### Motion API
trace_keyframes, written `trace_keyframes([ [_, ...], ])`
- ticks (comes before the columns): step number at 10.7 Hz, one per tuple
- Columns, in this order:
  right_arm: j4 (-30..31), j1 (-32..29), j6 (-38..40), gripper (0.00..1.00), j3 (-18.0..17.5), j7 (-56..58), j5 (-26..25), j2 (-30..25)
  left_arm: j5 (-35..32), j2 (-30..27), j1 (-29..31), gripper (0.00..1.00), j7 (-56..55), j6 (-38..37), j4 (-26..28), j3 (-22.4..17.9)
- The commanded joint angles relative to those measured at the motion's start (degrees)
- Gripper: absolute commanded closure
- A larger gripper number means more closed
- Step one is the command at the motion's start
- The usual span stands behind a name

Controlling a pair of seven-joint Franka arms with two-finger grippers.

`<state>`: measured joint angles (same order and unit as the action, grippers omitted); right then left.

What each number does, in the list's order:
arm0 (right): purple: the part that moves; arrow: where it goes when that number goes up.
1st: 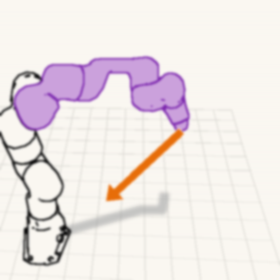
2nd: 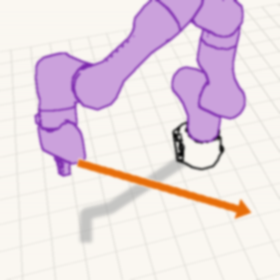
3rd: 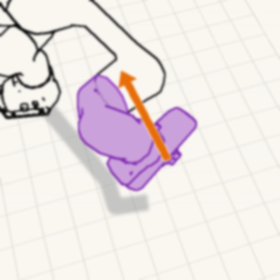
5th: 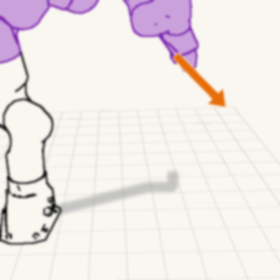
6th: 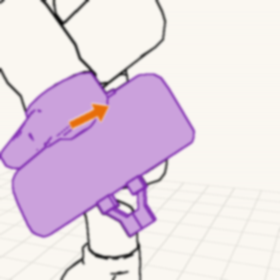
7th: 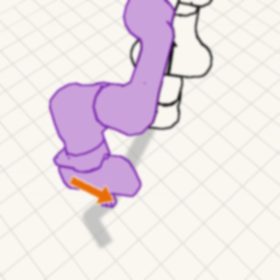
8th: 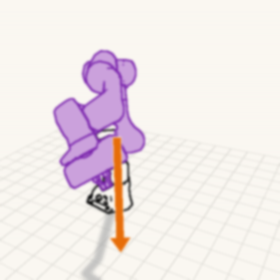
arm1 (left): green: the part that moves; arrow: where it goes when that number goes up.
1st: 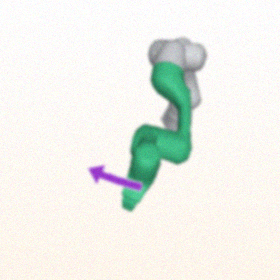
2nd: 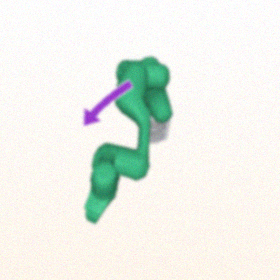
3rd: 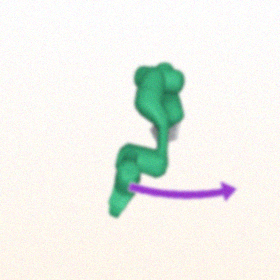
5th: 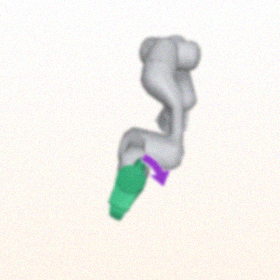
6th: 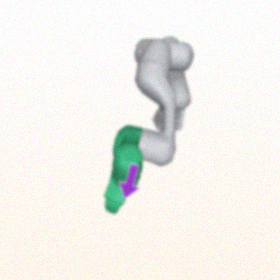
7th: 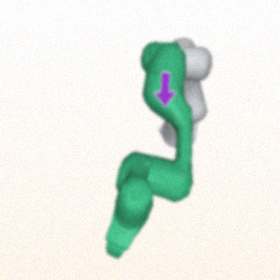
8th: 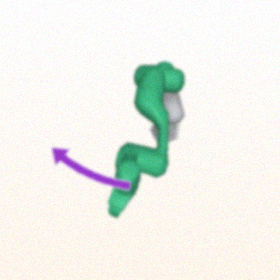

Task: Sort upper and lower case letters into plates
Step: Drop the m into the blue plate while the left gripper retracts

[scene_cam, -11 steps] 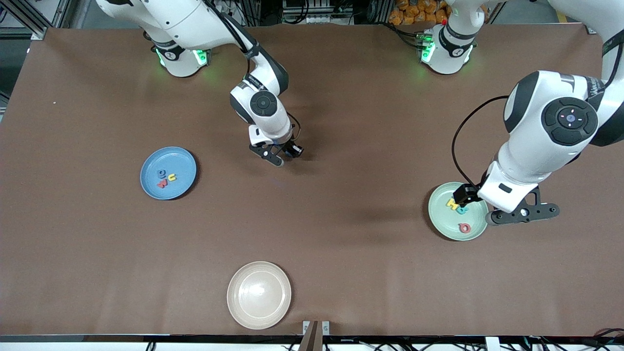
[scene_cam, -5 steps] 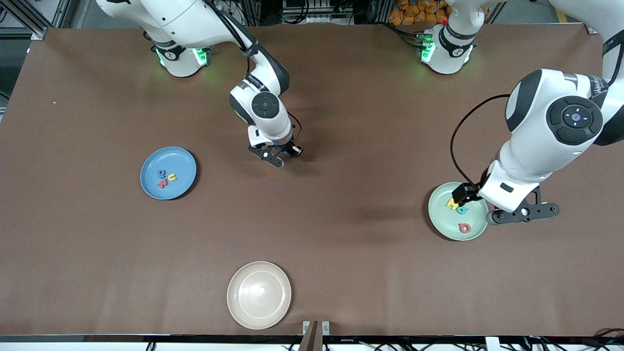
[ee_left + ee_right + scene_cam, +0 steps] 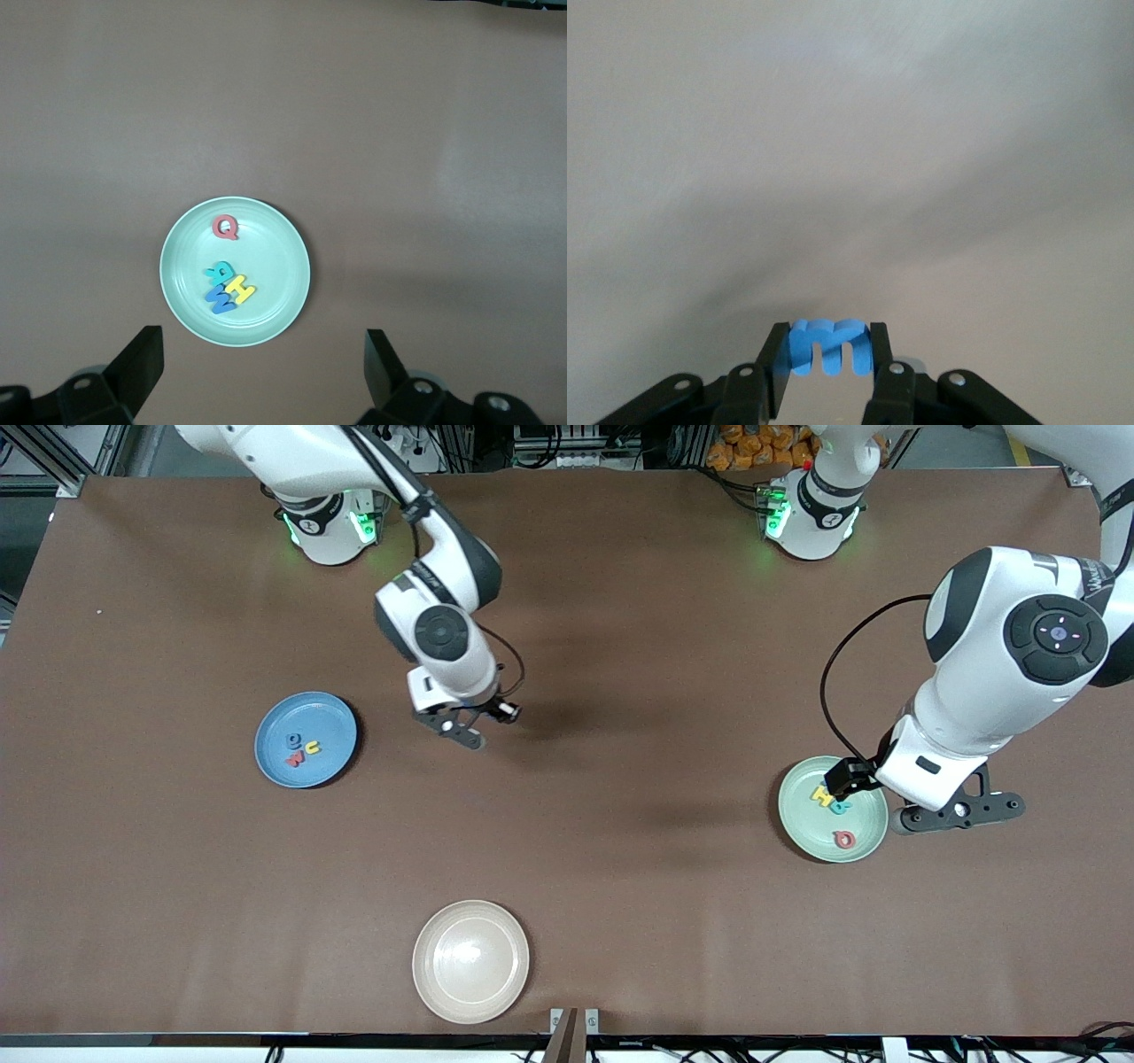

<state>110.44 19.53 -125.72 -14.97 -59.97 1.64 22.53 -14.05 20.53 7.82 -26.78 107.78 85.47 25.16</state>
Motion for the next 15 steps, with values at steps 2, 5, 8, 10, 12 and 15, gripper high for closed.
trace_keyframes([
  [2, 1.7, -13.9, 10.9, 1.0, -0.9, 21.6, 6.4, -7.4, 2.5, -1.9, 0.5, 0.0, 1.7, -1.8, 0.0, 0.0],
  [5, 2.9, -14.8, 11.6, 1.0, 11.6, 41.2, 6.4, -6.5, 2.7, -3.2, 1.8, 0.0, 1.8, -3.2, 0.0, 0.1],
  [8, 7.4, -14.9, 3.2, 1.0, 15.8, 51.2, 5.4, -4.3, 5.7, -6.1, 2.2, 0.0, 9.5, -6.6, 0.0, -1.6],
  [10, 10.1, -14.9, -1.1, 1.0, 17.7, 54.6, 5.4, -3.4, 9.2, -8.8, 1.5, 0.0, 14.4, -9.8, 0.0, -5.6],
  [12, 9.8, -14.9, -1.1, 0.33, 19.1, 54.7, 5.3, -2.2, 10.8, -11.3, 0.9, 0.0, 18.0, -12.2, 0.0, -8.2],
  [15, 5.2, -14.6, 6.1, 0.0, 19.4, 54.7, 5.1, -3.5, 11.9, -13.7, -3.0, 0.0, 20.4, -17.1, 0.0, -13.8],
])
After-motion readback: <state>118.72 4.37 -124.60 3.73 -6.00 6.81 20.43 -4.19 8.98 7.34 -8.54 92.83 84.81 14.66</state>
